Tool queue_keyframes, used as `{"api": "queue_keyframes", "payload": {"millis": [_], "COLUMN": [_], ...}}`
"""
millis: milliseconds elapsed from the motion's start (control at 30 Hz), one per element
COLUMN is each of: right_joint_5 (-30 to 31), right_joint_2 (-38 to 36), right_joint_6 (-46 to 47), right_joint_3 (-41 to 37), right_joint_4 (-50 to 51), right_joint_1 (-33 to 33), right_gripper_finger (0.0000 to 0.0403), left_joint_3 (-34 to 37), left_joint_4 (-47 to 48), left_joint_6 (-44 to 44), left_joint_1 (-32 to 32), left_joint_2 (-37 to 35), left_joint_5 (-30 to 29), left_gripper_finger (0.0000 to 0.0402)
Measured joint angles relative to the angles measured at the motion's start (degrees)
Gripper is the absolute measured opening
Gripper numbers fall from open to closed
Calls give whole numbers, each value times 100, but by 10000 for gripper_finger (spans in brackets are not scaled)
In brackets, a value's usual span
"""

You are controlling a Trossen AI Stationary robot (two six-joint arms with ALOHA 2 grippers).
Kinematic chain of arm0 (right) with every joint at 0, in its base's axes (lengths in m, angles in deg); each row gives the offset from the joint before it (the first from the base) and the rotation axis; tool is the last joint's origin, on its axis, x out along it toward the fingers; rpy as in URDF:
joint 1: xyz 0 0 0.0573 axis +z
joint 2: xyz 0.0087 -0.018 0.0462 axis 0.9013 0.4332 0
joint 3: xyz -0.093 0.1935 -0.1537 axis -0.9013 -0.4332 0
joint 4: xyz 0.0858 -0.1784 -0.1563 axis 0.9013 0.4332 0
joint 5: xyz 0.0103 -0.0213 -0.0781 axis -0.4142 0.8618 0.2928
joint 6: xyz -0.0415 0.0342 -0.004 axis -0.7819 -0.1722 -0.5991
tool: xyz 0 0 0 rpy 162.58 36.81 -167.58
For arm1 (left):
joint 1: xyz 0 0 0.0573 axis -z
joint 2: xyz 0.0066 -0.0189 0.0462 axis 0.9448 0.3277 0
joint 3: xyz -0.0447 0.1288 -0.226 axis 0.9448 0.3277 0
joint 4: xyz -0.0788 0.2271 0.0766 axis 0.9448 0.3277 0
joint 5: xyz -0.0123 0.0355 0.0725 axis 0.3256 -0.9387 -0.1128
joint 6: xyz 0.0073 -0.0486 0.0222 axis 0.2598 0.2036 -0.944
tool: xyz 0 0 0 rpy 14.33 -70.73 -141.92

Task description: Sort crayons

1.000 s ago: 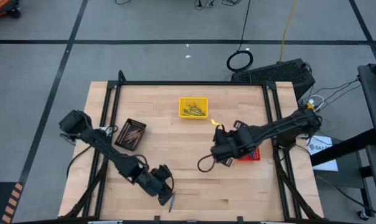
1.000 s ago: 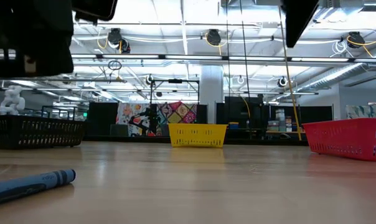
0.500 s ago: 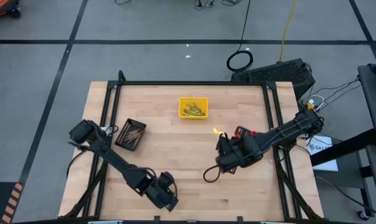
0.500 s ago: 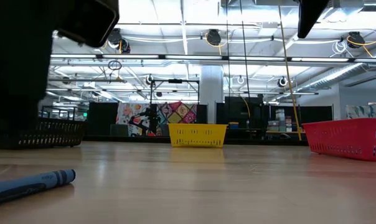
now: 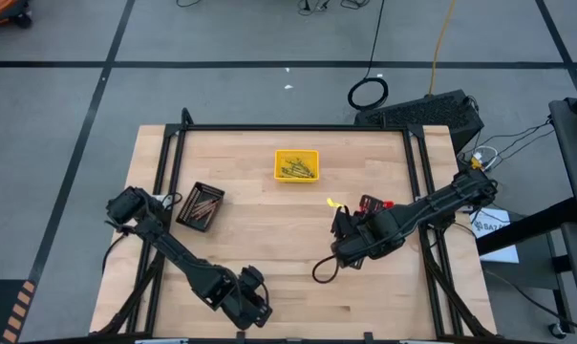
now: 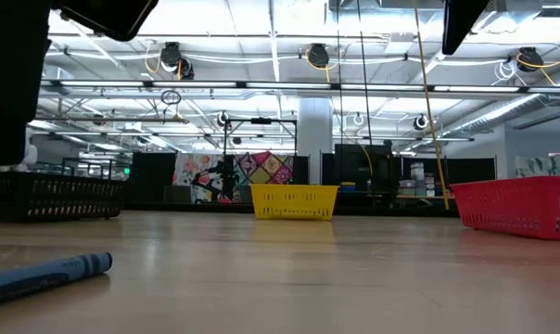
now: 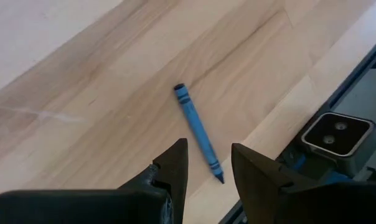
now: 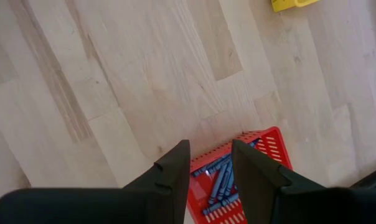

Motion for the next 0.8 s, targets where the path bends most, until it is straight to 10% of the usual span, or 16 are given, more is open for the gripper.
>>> {"api": "queue_keyframes", "payload": {"millis": [800], "right_joint_5": [0], "right_joint_2": [0], "right_joint_6": [-4], "right_joint_3": [-2], "right_joint_4": [-109], "right_joint_1": [0], "right_gripper_finger": [105], "left_joint_3": [-578], "left_joint_4": [111], "left_joint_6": [101], "left_joint_1": [96], "left_joint_2": [717], "left_joint_5": [321], "left_gripper_finger": [128]}}
